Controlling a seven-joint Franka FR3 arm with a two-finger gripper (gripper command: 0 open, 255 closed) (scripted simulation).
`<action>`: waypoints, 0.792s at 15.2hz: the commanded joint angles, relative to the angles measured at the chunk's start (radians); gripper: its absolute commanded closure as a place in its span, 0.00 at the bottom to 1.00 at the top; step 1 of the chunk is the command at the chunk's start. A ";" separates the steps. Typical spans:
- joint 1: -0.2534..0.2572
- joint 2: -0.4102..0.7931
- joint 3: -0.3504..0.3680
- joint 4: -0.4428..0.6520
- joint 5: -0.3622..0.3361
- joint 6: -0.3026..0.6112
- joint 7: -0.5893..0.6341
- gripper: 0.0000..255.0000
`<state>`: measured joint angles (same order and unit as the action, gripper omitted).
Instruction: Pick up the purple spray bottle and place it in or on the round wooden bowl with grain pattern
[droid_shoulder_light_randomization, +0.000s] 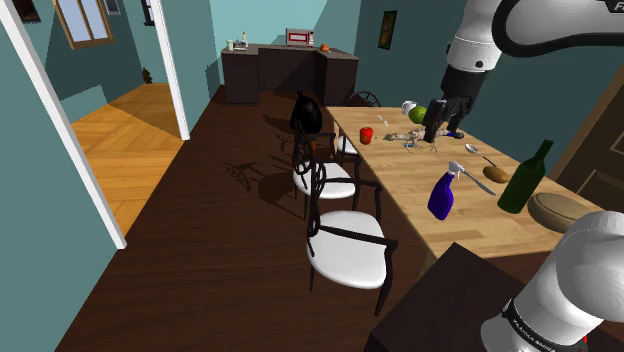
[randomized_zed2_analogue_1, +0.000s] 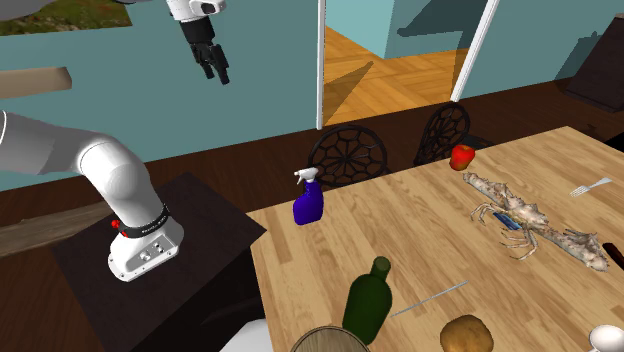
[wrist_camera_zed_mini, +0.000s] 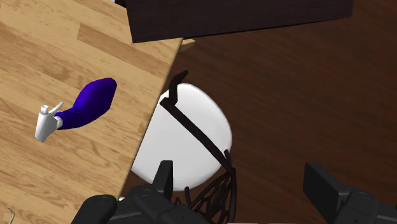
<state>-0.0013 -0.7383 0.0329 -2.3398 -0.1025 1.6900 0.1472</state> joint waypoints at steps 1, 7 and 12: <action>0.000 0.000 0.000 0.000 0.000 0.000 0.000 0.00; -0.041 -0.097 -0.101 -0.213 -0.068 0.173 -0.086 0.00; -0.092 -0.134 -0.202 -0.357 -0.141 0.330 -0.162 0.00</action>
<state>-0.0792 -0.8673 -0.1423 -2.6674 -0.2239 1.9819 0.0074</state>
